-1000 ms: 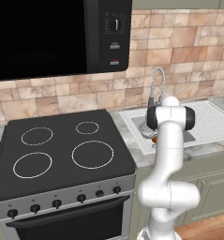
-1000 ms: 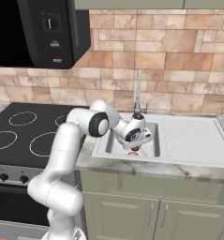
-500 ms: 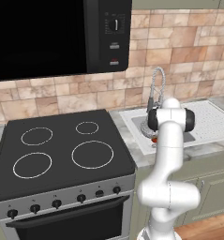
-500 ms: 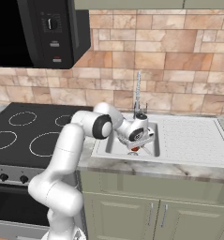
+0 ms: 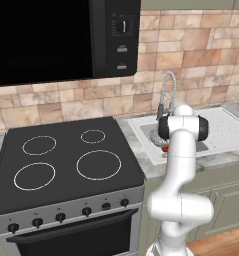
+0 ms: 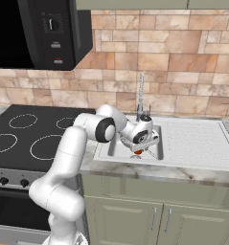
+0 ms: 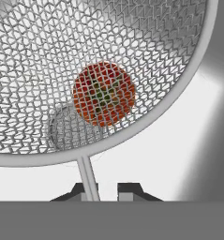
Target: Pick the strainer and cup and place them in the sink. Then turn on the water.
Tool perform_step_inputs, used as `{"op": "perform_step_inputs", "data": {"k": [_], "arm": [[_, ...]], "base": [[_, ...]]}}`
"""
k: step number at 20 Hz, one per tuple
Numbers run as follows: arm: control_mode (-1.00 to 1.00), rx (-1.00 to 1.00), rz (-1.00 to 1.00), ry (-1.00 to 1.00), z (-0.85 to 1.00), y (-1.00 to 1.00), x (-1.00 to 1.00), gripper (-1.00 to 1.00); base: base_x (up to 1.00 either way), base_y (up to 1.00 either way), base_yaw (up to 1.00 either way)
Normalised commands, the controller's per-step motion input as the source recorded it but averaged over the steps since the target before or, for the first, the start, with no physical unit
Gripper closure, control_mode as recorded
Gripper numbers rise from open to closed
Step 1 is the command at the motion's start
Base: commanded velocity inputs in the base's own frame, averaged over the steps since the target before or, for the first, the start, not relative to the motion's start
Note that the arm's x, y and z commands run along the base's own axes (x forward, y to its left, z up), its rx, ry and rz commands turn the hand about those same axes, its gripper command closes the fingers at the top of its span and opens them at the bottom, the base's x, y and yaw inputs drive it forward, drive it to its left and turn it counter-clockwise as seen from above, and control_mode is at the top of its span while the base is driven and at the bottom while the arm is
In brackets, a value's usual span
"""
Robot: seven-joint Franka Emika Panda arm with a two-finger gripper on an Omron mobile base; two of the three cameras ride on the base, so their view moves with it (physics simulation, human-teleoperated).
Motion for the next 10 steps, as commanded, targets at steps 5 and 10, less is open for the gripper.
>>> {"op": "perform_step_inputs", "data": {"k": [5, 10], "arm": [[-1.00, 0.00, 0.00, 0.00, 0.00, 0.00, 0.00, 1.00], [-1.00, 0.00, 0.00, 0.00, 0.00, 0.00, 0.00, -1.00]], "base": [[0.00, 0.00, 0.00], [0.00, 0.00, 0.00]]}}
